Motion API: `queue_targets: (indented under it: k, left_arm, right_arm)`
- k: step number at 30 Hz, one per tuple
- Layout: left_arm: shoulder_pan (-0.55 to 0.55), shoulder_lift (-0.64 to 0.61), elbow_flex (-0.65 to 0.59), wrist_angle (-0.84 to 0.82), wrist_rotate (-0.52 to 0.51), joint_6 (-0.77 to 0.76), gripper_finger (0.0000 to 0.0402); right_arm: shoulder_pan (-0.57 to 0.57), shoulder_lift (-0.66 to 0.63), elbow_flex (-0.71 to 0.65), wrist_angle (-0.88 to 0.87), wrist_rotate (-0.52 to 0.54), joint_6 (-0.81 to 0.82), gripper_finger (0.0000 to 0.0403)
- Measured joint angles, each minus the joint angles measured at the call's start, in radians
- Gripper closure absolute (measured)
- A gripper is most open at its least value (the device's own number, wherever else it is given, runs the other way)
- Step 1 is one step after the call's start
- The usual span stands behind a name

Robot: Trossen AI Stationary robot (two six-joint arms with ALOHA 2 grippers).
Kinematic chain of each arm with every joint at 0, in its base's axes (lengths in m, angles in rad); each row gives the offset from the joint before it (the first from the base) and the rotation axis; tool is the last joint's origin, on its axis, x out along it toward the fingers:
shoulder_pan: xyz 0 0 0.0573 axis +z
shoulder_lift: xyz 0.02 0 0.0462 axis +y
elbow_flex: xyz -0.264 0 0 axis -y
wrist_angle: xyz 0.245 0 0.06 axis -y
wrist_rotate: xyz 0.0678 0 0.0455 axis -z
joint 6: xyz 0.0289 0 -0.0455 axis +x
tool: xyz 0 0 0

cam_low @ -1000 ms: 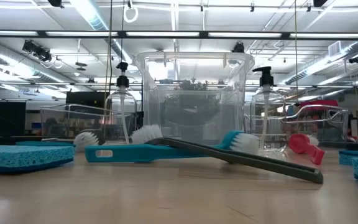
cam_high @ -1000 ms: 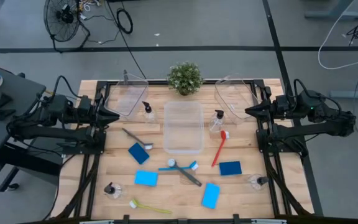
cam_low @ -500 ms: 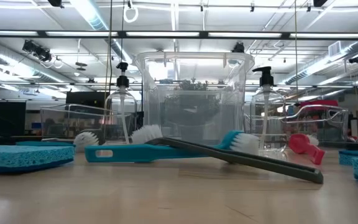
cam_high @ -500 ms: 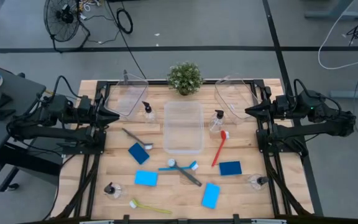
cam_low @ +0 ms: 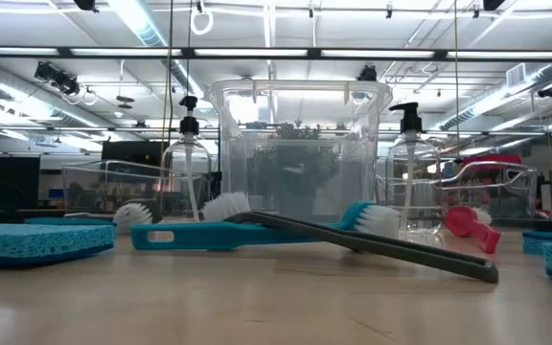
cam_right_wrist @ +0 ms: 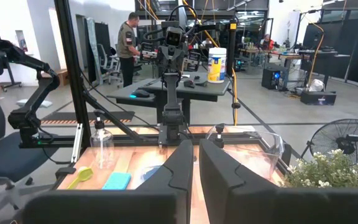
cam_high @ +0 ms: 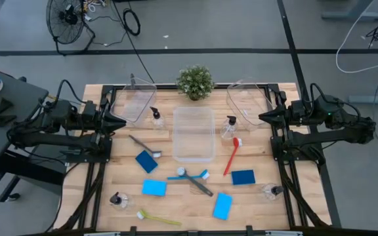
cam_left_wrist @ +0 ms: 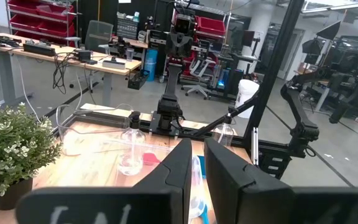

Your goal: Pick & Place Kitchen Sink Supplies

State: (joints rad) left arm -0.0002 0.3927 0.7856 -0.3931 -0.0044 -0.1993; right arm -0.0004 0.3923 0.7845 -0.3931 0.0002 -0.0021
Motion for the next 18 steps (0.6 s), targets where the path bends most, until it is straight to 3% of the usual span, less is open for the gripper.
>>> queue_targets:
  k: [18]
  left_arm:
    - [0.0,0.0,0.0,0.104,0.0,-0.008,0.0351]
  right_arm:
    - [0.0,0.0,0.0,0.002,0.0,0.0,0.0369]
